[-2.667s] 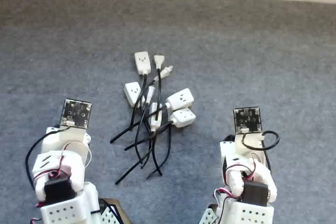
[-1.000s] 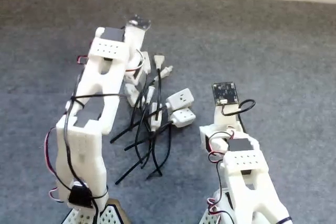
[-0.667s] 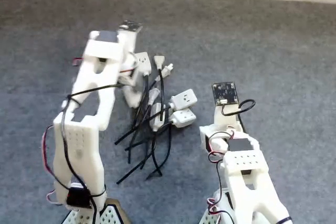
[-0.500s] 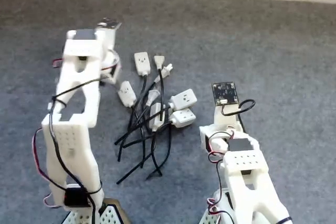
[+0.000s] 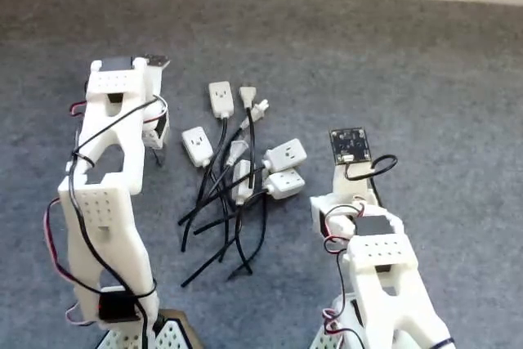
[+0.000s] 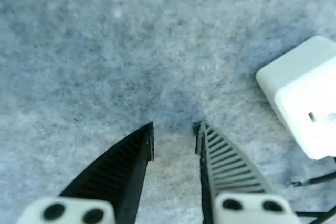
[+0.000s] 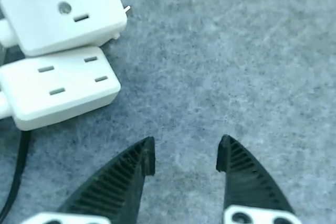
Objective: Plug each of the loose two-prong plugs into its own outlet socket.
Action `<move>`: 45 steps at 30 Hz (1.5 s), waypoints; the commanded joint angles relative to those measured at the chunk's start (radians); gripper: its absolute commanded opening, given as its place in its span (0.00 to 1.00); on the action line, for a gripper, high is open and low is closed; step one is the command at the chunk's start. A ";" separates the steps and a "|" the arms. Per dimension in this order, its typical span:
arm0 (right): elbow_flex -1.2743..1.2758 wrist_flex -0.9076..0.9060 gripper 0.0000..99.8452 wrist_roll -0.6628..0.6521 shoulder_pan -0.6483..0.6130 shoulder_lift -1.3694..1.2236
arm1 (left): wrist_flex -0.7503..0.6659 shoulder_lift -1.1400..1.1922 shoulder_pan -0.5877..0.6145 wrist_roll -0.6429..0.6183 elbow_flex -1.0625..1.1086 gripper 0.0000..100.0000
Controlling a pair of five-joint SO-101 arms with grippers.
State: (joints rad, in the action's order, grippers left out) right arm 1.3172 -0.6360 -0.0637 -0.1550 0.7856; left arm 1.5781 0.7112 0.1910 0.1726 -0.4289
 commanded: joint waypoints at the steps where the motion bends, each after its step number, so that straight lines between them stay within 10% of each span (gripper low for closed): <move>1: -0.005 0.018 0.20 0.000 -0.012 0.004 | 0.114 -0.127 -0.074 -0.014 -0.104 0.20; 18: -0.005 0.018 0.20 0.000 -0.012 0.004 | 0.018 -0.094 -0.220 -0.477 -0.111 0.22; 34: -0.005 0.018 0.20 0.000 -0.012 0.004 | -0.058 0.051 -0.239 -0.474 -0.081 0.22; 45: -0.004 0.018 0.20 0.000 -0.012 0.004 | -0.035 0.051 -0.068 -0.135 -0.278 0.04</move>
State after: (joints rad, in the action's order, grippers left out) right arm 1.3172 -0.6360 -0.0637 -0.1550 0.7856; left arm 1.4952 0.7710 0.0069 -0.0621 -0.5639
